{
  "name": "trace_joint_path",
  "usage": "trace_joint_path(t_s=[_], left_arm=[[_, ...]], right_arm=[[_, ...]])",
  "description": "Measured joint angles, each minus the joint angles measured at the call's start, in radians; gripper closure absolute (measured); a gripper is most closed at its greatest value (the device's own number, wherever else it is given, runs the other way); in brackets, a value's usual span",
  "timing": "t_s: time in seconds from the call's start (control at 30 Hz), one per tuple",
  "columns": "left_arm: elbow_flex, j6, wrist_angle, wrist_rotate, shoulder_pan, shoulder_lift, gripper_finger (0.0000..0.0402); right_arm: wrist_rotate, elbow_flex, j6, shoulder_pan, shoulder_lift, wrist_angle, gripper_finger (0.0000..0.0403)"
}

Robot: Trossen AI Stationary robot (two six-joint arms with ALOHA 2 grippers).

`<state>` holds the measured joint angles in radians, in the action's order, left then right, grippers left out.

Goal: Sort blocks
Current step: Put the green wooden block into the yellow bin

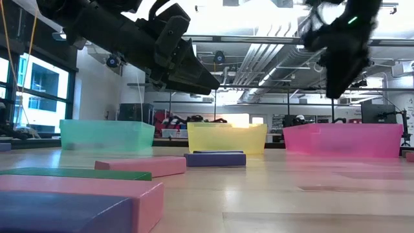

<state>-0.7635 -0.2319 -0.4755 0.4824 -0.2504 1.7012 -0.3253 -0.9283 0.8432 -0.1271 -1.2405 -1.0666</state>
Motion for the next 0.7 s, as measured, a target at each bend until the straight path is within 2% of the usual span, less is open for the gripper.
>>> trace_joint_path(t_s=[0.17, 0.33, 0.5, 0.7], left_arm=[[0.000, 0.017, 0.000, 0.000, 0.000, 0.000, 0.0202], [0.000, 0.017, 0.003, 0.000, 0.000, 0.000, 0.0202], [0.000, 0.017, 0.006, 0.000, 0.000, 0.000, 0.0202], [0.000, 0.028, 0.006, -0.005, 0.000, 0.000, 0.0202]], right_arm=[[0.004, 0.000, 0.127, -0.344, -0.026, 0.026, 0.0218], [0.065, 0.000, 0.330, -0.569, -0.047, 0.032, 0.0218], [0.092, 0.026, 0.447, -0.695, -0.094, 0.062, 0.0218], [0.110, 0.089, 0.539, -0.727, -0.174, 0.095, 0.0218]])
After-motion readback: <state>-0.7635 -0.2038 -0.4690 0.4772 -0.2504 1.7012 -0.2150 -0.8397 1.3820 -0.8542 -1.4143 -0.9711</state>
